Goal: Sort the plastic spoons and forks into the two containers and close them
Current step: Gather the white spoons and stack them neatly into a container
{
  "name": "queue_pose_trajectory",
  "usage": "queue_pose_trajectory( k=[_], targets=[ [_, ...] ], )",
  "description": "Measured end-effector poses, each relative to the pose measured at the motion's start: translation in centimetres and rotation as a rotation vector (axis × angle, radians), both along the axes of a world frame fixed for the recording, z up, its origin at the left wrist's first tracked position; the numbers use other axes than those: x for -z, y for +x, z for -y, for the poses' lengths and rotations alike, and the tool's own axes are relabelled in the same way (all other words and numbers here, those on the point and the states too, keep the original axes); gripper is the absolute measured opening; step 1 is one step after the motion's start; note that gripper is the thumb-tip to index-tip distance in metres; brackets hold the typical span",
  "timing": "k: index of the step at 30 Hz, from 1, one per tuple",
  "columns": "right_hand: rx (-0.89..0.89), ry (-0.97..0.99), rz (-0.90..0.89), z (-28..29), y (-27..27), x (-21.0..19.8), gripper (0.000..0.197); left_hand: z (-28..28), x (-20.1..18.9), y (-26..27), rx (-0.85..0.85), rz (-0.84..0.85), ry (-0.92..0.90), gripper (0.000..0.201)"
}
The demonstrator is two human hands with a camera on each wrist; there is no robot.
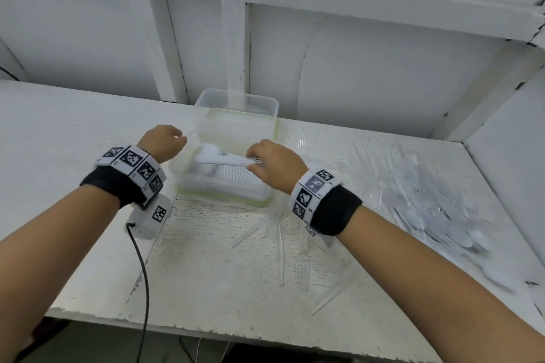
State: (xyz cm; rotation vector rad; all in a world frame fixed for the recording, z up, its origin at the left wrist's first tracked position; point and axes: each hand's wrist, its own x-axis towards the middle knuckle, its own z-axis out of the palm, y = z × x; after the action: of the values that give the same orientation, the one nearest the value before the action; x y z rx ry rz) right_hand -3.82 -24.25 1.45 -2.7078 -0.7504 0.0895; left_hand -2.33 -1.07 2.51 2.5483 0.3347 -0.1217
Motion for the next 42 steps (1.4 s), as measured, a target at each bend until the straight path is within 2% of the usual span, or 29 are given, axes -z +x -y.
queue_pose_trajectory(
  k=[2,5,10,15,27,32,37,42],
  targets=[
    [-0.008,-0.083,-0.085,-1.1,0.8,0.0,0.03,-0.5,0.6,0.0,-0.079,-0.099,-0.123,0.04],
    [-0.054,-0.212,-0.149,-2.4,1.6,-0.2,0.027,-0.4,1.4,-0.1,-0.125,-0.147,-0.307,0.037],
    [-0.148,-0.251,-0.288,-3.4,2.7,-0.4,0.024,-0.5,1.6,0.1,-0.151,-0.14,-0.357,0.028],
    [-0.15,-0.246,-0.385,-3.6,3.3,-0.8,0.023,-0.6,1.6,0.0,-0.15,-0.141,-0.365,0.023],
    [-0.123,-0.104,-0.437,-3.0,3.2,0.0,0.021,-0.6,1.5,0.1,-0.153,-0.139,-0.349,0.015],
    [-0.13,-0.096,-0.428,-3.0,3.1,-0.1,0.021,-0.5,1.7,0.1,-0.161,-0.13,-0.345,0.016],
    [-0.123,-0.082,-0.374,-3.1,2.9,0.1,0.024,-0.5,1.6,0.0,-0.143,-0.105,-0.306,0.025],
    [-0.143,-0.061,-0.339,-3.0,2.7,0.2,0.025,-0.6,0.9,-0.2,-0.125,-0.084,-0.181,0.028]
  ],
)
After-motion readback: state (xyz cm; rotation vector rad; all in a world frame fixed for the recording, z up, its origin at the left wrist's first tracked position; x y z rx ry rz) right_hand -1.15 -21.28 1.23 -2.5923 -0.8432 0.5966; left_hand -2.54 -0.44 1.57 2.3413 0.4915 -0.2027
